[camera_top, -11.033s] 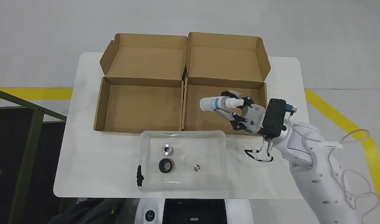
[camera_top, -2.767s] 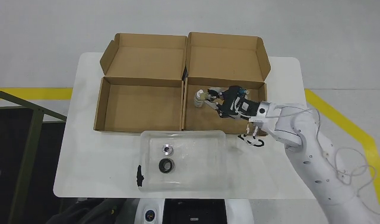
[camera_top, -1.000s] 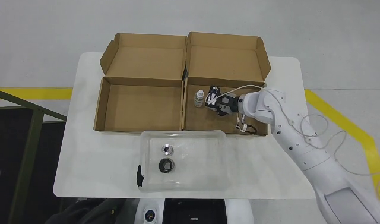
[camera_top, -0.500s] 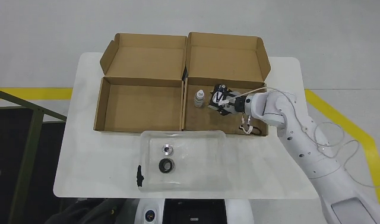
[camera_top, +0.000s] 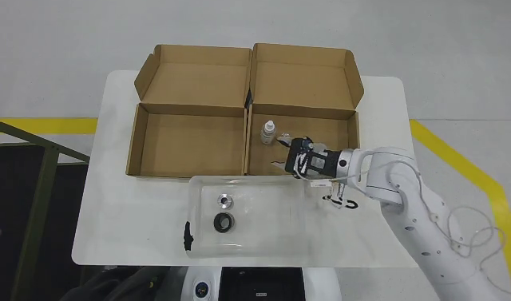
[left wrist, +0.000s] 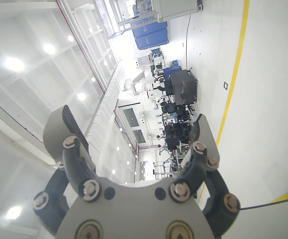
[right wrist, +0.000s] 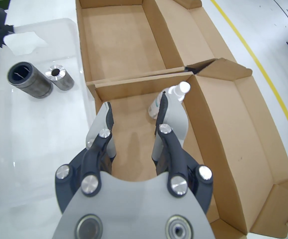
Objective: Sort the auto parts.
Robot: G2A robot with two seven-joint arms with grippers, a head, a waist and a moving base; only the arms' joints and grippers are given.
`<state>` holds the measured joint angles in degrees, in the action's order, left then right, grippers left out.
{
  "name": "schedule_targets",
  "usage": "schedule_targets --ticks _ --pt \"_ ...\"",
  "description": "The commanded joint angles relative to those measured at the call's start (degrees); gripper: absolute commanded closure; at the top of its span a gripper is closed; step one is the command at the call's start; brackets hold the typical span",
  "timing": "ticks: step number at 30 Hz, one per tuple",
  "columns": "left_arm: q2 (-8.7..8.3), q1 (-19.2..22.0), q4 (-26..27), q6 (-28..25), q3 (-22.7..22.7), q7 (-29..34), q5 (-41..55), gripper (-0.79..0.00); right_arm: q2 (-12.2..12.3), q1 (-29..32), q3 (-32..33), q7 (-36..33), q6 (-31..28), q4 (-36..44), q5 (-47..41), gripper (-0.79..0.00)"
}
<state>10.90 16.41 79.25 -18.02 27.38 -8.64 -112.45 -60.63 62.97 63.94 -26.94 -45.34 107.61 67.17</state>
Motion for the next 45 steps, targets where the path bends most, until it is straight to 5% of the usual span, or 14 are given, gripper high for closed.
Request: schedule_targets --ticks 1,14,45 --pt "0.00 0.00 0.00 0.00 0.00 0.00 0.00 -0.785 0.02 1.07 -0.70 0.34 -0.16 1.73 0.41 -0.332" --pt "0.00 0.00 0.00 0.00 0.00 0.00 0.00 -0.785 -0.88 2.93 -10.27 0.64 -1.06 4.66 4.41 -0.311" --pt "0.00 0.00 0.00 0.00 0.00 0.00 0.00 -0.785 -5.73 -5.05 -24.40 0.51 7.37 -6.50 12.96 -0.308"
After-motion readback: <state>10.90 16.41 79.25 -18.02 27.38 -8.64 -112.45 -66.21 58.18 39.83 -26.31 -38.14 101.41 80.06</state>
